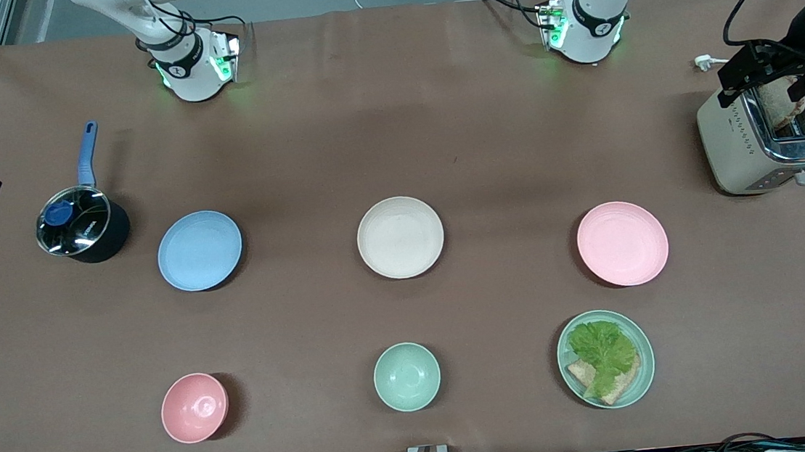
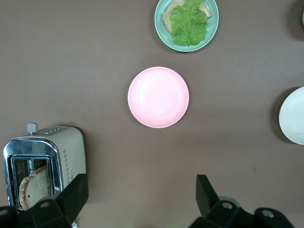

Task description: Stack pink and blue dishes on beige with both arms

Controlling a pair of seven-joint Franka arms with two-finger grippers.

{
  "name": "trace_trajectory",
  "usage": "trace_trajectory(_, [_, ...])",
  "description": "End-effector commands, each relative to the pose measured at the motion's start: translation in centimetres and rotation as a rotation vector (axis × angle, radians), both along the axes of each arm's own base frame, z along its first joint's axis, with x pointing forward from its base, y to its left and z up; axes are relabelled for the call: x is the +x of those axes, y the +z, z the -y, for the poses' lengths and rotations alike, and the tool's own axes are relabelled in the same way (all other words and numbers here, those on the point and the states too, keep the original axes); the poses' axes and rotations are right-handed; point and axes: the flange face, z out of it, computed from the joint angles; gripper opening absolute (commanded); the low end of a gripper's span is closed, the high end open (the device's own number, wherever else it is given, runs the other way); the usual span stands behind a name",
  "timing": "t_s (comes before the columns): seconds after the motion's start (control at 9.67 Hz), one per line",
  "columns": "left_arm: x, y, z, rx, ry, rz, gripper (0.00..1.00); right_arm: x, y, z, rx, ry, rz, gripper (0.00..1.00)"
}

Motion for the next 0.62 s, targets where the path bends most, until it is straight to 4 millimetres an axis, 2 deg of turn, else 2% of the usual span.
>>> trace_trajectory(0.0, [0.6, -1.1, -0.2, 0.019, -0.004, -0.042, 1.0, -1.0, 0.3, 0.1, 0.003, 0.009, 0.004, 1.0])
trace_trajectory(0.1, [0.7, -0.6, -0.4, 0.019, 0.004, -0.036, 1.0, -1.0, 0.4, 0.1, 0.003, 0.009, 0.005, 1.0])
trace_trajectory(0.21, [2.3, -1.7, -0.7, 0.043, -0.008, -0.051, 1.0, -1.0, 0.3, 0.1, 0.003, 0.009, 0.004, 1.0])
trace_trajectory(0.31, [4.0, -3.5, -1.1, 0.052, -0.024, -0.08, 1.0, -1.0, 0.3, 0.2, 0.003, 0.008, 0.004, 1.0])
trace_trajectory(0.41, [5.5, -6.2, -1.5, 0.052, -0.024, -0.098, 1.0, -0.9, 0.4, 0.2, 0.002, 0.009, 0.006, 1.0])
trace_trajectory(0.52, [6.6, -9.8, -3.2, 0.048, -0.004, -0.09, 1.0, -0.8, 0.4, 0.2, -0.008, 0.028, 0.005, 1.0])
